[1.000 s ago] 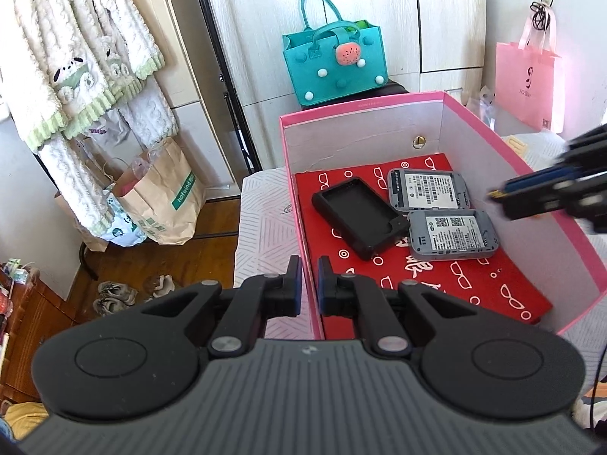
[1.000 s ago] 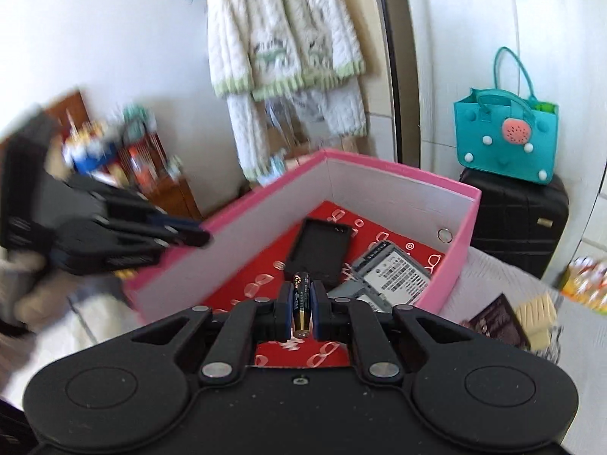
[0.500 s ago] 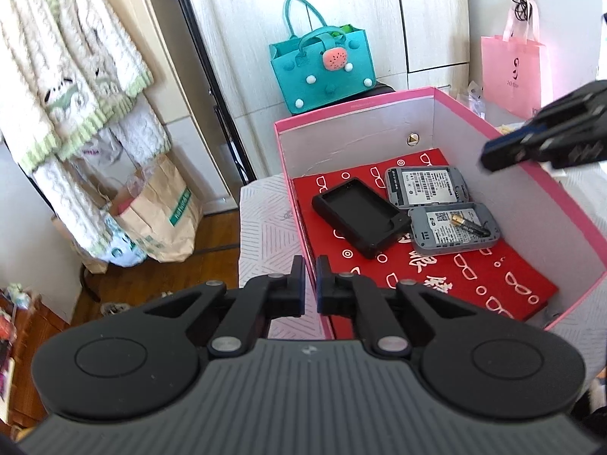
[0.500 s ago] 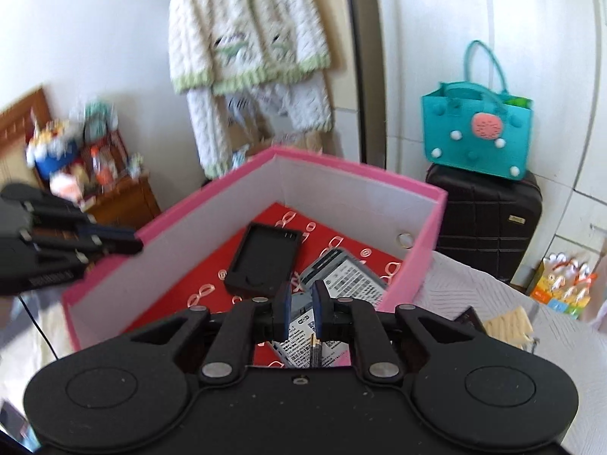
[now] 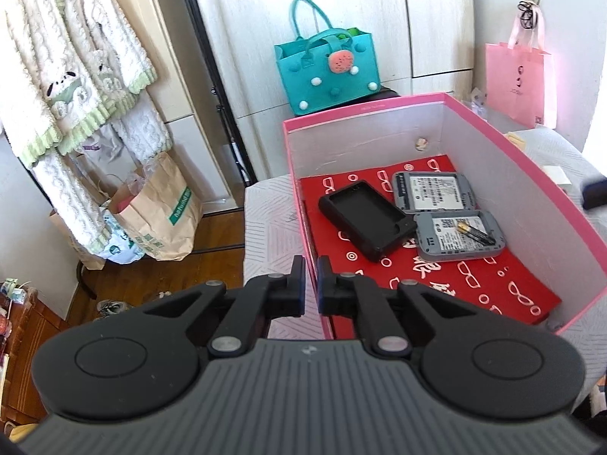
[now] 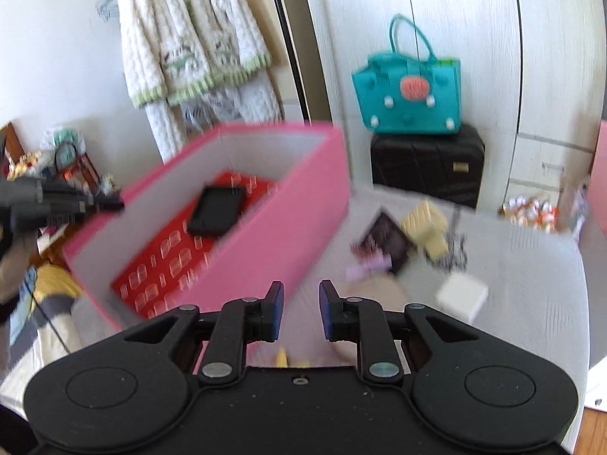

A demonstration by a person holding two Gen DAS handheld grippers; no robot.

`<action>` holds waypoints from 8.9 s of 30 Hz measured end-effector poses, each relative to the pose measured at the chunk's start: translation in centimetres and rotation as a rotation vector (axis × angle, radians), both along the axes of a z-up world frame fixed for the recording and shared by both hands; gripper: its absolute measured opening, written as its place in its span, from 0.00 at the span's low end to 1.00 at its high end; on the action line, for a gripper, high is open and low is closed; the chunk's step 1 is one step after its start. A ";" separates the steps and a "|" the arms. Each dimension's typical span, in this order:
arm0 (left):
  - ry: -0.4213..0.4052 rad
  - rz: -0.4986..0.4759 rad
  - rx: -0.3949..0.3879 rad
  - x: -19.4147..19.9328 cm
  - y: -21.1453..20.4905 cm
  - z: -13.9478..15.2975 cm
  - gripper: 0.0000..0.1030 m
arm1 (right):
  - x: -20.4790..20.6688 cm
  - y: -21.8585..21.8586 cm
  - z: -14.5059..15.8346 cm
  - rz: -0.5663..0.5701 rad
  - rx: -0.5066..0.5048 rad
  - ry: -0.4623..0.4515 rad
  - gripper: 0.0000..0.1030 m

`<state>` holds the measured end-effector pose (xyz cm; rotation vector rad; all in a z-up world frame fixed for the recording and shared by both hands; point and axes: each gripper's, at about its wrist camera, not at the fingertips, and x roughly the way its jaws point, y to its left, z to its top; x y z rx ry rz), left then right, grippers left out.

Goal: Organize rigid objects
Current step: 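Reach the right gripper to the yellow starfish and grasp it, then carry the yellow starfish into the box and release it on the grey device, then lower the right gripper onto the beige round compact and grasp it, then lift the beige compact and carry it over the pink box, then lower the beige compact into the box and open the right gripper, then move the right gripper to the silver keys on the bed and grasp them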

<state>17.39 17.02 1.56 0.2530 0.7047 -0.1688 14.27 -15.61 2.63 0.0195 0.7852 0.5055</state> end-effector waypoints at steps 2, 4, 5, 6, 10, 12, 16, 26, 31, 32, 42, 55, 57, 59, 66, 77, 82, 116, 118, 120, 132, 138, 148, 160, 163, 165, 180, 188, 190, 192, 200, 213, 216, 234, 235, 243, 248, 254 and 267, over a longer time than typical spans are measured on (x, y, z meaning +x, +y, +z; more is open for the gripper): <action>0.007 0.016 -0.007 0.3 0.2 0.1 0.06 | -0.6 -0.1 -1.3 0.021 -0.016 0.038 0.25; 0.010 0.010 0.008 0.3 -0.2 0.2 0.05 | -1.2 0.1 -2.6 0.046 -0.041 0.071 0.25; 0.010 0.010 0.015 0.3 -0.4 0.2 0.05 | -1.5 0.5 -3.2 0.062 -0.057 0.082 0.26; 0.015 0.011 0.017 0.3 -0.5 0.2 0.04 | -1.7 0.8 -3.7 0.076 -0.072 0.090 0.28; 0.039 0.026 -0.016 0.6 -0.1 0.0 0.04 | -2.8 2.1 -4.7 0.125 -0.126 0.072 0.36; 0.046 0.032 -0.029 0.6 0.0 -0.2 0.04 | -3.1 2.8 -4.7 0.139 -0.150 0.054 0.40; 0.048 0.036 -0.028 0.6 -0.1 -0.5 0.04 | -2.8 3.5 -5.2 0.153 -0.182 0.049 0.43; 0.053 0.024 -0.043 0.4 0.3 -0.3 0.04 | -2.1 5.2 -6.3 0.163 -0.205 0.008 0.53; 0.056 0.020 -0.061 0.0 0.6 -0.1 0.04 | -2.1 5.3 -6.1 0.167 -0.231 -0.005 0.35; 0.054 0.019 -0.061 -0.1 0.5 -0.1 0.04 | -2.1 5.3 -5.9 0.161 -0.231 -0.007 0.34; 0.054 0.017 -0.065 -0.6 0.4 0.0 0.04 | -1.7 4.1 -4.5 0.104 -0.188 -0.005 0.28; 0.060 0.031 -0.118 -0.4 1.1 0.3 0.03 | -1.4 2.3 2.3 0.002 -0.155 -0.180 0.28; 0.069 0.033 -0.145 -0.2 1.6 0.3 0.03 | -1.0 2.1 3.8 0.007 -0.097 -0.206 0.28; 0.068 0.032 -0.149 -0.2 1.7 0.3 0.03 | -0.6 2.3 4.7 0.025 -0.035 -0.217 0.28; 0.052 0.020 -0.126 -0.4 1.3 0.1 0.03 | 2.2 6.7 4.6 0.141 -0.016 -0.202 0.28; 0.065 -0.011 -0.206 -0.2 2.5 -0.1 0.04 | 8.6 15.1 1.0 0.292 -0.389 -0.141 0.28; 0.069 -0.033 -0.221 -0.1 3.0 -0.2 0.05 | 10.1 15.5 -0.1 0.287 -0.423 -0.108 0.29; 0.124 0.018 -0.187 0.4 2.1 0.5 0.05 | 0.3 -0.5 -3.2 -0.052 -0.164 -0.106 0.66; 0.139 0.040 -0.204 0.7 2.2 0.6 0.05 | 0.7 -0.4 -3.8 -0.038 -0.220 -0.124 0.67; 0.149 0.053 -0.211 0.8 2.2 0.7 0.05 | 1.1 -0.3 -4.3 -0.009 -0.266 -0.138 0.70; 0.154 0.133 -0.212 1.1 1.4 1.0 0.05 | 4.3 0.3 -7.2 0.050 -0.255 -0.094 0.81; 0.165 0.146 -0.197 1.2 1.1 1.2 0.05 | 4.0 -0.6 -7.2 0.003 -0.206 -0.061 0.78; 0.159 0.142 -0.187 1.1 1.0 1.3 0.05 | 2.0 -2.1 -4.3 -0.068 -0.155 -0.087 0.78; 0.161 0.101 -0.110 0.8 0.5 1.9 0.04 | 1.7 2.5 3.5 0.141 -0.003 -0.159 0.78; 0.190 0.083 -0.081 1.2 0.4 2.0 0.04 | 2.6 5.4 5.4 0.278 0.036 -0.141 0.78; 0.195 0.056 -0.034 1.3 -0.1 2.3 0.03 | 3.7 7.6 5.7 0.362 0.049 -0.063 0.78; 0.174 -0.016 0.011 0.6 -0.2 2.3 0.04 | 13.0 17.1 -2.4 0.378 0.070 0.508 0.79; 0.171 -0.037 -0.010 0.5 0.2 2.4 0.04 | 14.2 19.3 -3.5 0.398 0.013 0.584 0.79; 0.168 -0.041 -0.012 0.4 0.3 2.4 0.04 | 14.3 19.9 -4.0 0.392 -0.019 0.581 0.78; 0.166 -0.042 -0.016 0.5 0.4 2.4 0.04 | 14.2 20.3 -3.7 0.369 -0.061 0.542 0.77; 0.157 -0.029 -0.053 0.9 0.7 2.4 0.04 | 13.4 19.7 -0.4 0.399 -0.102 0.346 0.79; 0.165 -0.065 -0.129 4.0 -2.2 0.6 0.04 | 5.2 7.1 6.3 0.324 0.129 -0.071 0.90; 0.118 -0.060 -0.105 3.4 -2.6 1.0 0.04 | 3.3 5.2 6.6 0.267 0.050 -0.126 0.90; 0.117 0.056 -0.068 6.4 -1.1 1.4 0.38 | 1.2 -0.7 2.5 0.142 0.021 -0.109 0.91; 0.128 0.058 -0.074 6.9 -1.2 0.9 0.34 | 1.0 -0.8 2.4 0.134 0.015 -0.114 0.91; 0.115 0.127 -0.144 7.6 0.5 -1.6 0.02 | 0.0 -2.0 1.0 0.071 -0.009 -0.115 0.91; 0.105 0.125 -0.132 7.4 0.0 -1.7 0.02 | -0.9 -2.2 -0.7 0.007 -0.040 -0.195 0.91; 0.105 0.126 -0.136 7.5 0.0 -1.6 0.02 | -0.8 -1.1 -2.9 0.058 -0.138 -0.126 0.91; 0.098 0.121 -0.075 7.5 -0.3 -1.6 0.04 | 0.0 -1.0 -7.0 -0.126 0.007 0.091 0.66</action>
